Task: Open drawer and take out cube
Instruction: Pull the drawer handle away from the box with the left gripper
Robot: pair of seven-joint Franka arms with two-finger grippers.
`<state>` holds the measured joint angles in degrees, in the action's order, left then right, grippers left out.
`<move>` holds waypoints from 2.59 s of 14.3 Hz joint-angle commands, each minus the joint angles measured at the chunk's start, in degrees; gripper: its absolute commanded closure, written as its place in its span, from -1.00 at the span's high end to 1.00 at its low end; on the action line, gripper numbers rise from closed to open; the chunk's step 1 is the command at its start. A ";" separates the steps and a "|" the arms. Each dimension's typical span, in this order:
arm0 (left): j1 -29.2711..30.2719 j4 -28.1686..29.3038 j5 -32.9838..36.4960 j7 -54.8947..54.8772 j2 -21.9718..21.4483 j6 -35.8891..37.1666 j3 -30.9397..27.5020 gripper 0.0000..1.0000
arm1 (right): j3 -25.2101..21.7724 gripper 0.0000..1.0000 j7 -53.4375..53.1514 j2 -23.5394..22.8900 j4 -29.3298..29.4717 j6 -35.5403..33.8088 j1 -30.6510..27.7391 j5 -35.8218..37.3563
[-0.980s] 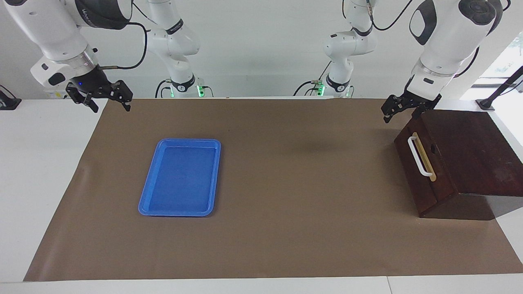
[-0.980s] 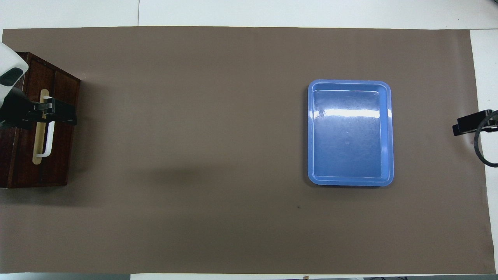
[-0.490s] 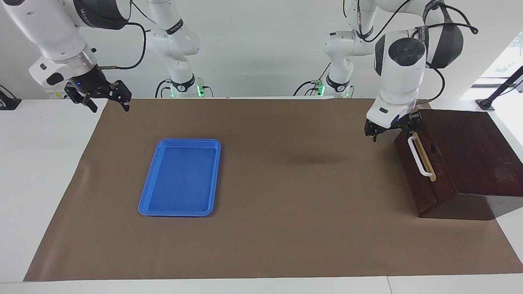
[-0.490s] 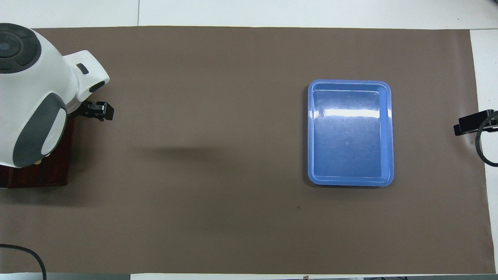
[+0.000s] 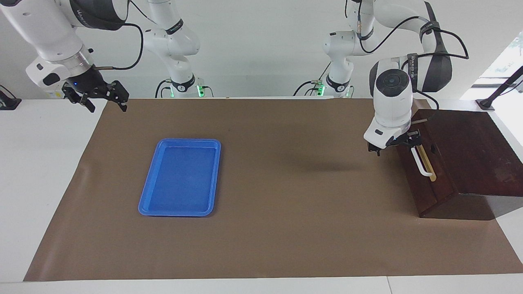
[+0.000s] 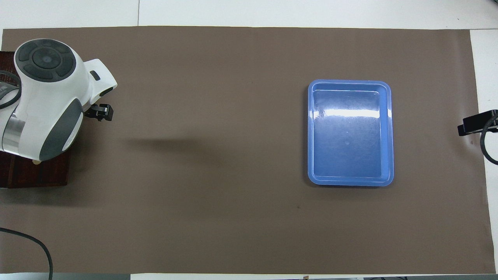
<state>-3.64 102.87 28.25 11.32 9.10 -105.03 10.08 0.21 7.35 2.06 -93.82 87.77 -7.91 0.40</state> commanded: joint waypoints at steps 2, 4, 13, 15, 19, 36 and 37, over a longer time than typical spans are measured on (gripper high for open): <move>1.44 5.85 5.58 4.93 -1.28 -5.62 -0.06 1.00 | 0.49 1.00 0.12 0.31 -0.48 0.21 -1.23 -0.04; 2.23 6.20 6.72 4.94 -1.19 -6.33 -0.14 1.00 | 0.49 1.00 0.20 0.31 -0.48 0.21 -1.23 -0.04; 4.51 8.48 13.40 5.20 -0.67 -8.18 -0.14 1.00 | 0.49 1.00 0.12 0.31 -0.57 0.21 -1.14 -0.04; 4.78 8.84 14.03 6.87 0.38 -9.13 -0.14 1.00 | 0.49 1.00 0.12 0.31 -0.57 0.29 -1.14 -0.04; 5.66 8.84 14.03 7.40 1.44 -11.86 -0.14 1.00 | 0.58 1.00 0.12 0.31 -0.57 0.21 -1.23 -0.04; 5.92 11.65 13.50 10.39 2.41 -15.38 0.21 1.00 | 0.58 1.00 0.12 0.31 -0.57 0.21 -1.23 -0.04; 5.75 11.65 13.33 10.48 2.41 -15.30 0.21 1.00 | 0.49 1.00 0.12 0.31 -0.57 0.21 -1.23 -0.04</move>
<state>2.50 113.00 41.14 20.39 12.12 -118.77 9.96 0.20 7.35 2.05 -93.85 87.77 -8.21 0.40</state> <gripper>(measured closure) 0.000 0.000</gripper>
